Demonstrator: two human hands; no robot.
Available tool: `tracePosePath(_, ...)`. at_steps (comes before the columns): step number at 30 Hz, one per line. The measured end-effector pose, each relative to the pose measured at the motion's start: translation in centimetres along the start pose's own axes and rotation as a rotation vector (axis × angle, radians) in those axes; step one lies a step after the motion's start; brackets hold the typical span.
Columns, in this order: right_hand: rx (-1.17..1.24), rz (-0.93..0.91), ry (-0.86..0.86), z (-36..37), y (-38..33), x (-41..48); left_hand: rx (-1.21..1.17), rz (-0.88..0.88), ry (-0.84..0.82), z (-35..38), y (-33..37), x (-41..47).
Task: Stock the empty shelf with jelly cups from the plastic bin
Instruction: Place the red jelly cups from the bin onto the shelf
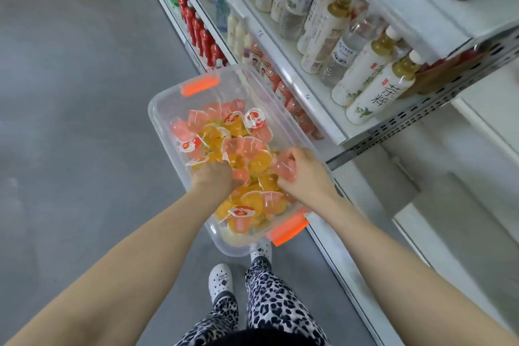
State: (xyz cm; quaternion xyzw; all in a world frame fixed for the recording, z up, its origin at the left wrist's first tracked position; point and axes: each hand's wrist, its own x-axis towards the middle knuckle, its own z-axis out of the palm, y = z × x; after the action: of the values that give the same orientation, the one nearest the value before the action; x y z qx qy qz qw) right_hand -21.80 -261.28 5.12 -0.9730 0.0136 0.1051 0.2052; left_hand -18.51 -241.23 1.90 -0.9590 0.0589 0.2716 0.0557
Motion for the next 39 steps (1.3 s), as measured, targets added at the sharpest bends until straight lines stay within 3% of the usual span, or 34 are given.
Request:
tracePosePath(5,0.024,-0.025,0.086,-0.5,0.4,-0.8,-0.197,-0.012,-0.041,1.0,-0.1,1.1)
tracePosePath(12,0.074,-0.024,0.243,-3.8,0.2,-3.6,-0.365,0.057,0.049,-0.6,-1.0,-0.2)
tracePosePath(18,0.146,-0.035,0.268,-8.6,1.3,-8.8,-0.379,0.208,0.252,-6.6,-0.5,-4.0)
tracePosePath(22,0.146,-0.013,0.402,-12.9,3.2,-11.3,-0.469,0.441,0.408,-11.1,3.5,-7.0)
tracePosePath(33,0.23,0.232,0.781,-27.7,11.9,-12.9,-0.638,0.845,0.491,-19.2,17.1,-11.0)
tracePosePath(39,0.022,0.278,0.609,-29.8,17.6,-8.6,-0.65,0.832,0.495,-20.8,22.6,-10.3)
